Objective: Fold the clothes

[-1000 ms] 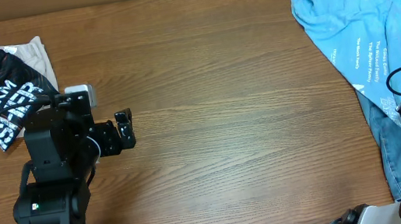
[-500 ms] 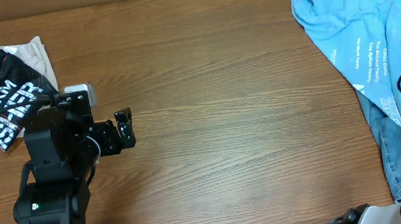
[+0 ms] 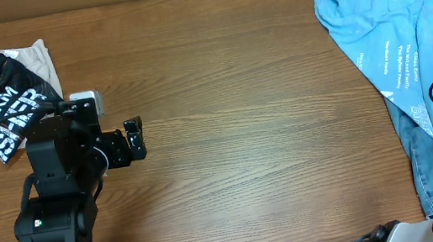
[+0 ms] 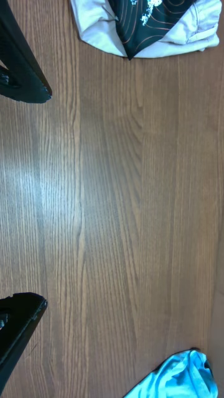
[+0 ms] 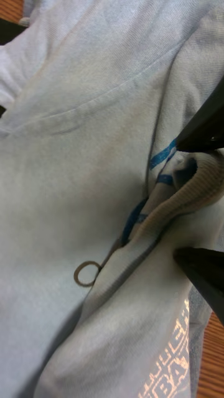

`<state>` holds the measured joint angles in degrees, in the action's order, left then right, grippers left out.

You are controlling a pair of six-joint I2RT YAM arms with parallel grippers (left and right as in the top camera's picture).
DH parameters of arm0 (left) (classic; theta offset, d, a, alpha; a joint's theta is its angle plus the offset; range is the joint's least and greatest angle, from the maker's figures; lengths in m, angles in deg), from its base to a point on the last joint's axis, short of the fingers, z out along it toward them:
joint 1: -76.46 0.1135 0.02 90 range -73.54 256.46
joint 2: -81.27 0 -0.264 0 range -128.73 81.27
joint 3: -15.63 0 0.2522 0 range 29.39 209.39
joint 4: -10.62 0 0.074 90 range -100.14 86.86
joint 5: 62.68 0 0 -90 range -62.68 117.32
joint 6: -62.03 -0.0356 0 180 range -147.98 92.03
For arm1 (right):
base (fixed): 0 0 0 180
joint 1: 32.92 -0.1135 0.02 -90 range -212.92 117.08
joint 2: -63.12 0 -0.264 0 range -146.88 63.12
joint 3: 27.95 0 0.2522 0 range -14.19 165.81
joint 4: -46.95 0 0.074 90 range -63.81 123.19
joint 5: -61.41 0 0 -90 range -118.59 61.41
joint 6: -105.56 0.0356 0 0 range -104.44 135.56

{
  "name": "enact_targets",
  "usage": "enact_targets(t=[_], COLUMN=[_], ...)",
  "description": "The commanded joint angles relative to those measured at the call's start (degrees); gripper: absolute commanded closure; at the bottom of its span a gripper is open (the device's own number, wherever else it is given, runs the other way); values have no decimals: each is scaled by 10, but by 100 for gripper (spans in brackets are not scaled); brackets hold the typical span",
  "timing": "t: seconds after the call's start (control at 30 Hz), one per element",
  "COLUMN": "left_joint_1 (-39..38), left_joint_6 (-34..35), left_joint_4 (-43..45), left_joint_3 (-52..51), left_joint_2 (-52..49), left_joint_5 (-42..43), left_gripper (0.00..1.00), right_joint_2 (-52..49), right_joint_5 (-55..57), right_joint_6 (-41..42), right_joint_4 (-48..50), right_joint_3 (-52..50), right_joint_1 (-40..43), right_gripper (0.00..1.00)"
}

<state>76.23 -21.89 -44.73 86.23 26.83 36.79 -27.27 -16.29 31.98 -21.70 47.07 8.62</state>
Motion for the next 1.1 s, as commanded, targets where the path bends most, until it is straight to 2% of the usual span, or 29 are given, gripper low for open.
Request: enact_targets(t=[0.0, 0.07, 0.13, 0.27, 0.3, 0.43, 0.67, 0.73, 0.83, 1.07], left_joint_1=[3, 3, 3, 3, 3, 3, 3, 3, 3, 3], left_joint_6=[8, 8, 8, 8, 8, 8, 8, 8, 8, 8], left_joint_4=[2, 2, 2, 2, 2, 2, 0, 0, 0, 2], left_joint_3=[17, 17, 17, 17, 17, 17, 17, 17, 17, 17], left_joint_2=[2, 2, 2, 2, 2, 2, 2, 2, 2, 2], left_joint_5=[7, 7, 7, 7, 7, 7, 7, 7, 7, 7], left_gripper=[0, 0, 0, 0, 0, 0, 0, 0, 0, 0], right_joint_2=[2, 2, 2, 2, 2, 3, 35, 50, 66, 56], right_joint_5=[1, 1, 0, -9, -22, -91, -258, -303, -313, -312], right_joint_6=[5, 14, 14, 14, 14, -7, -107, -136, -150, -82], right_joint_4=[6, 6, 6, 9, 12, 12, -69, -90, -102, -50], right_joint_3=[-12, -13, -13, -13, -13, 9, 151, 196, 238, 250], right_joint_1=[11, 15, 18, 20, 20, 14, -67, -121, -221, -492], right_gripper=[48, 50, 59, 93, 96, 96, 96, 96, 96, 96])
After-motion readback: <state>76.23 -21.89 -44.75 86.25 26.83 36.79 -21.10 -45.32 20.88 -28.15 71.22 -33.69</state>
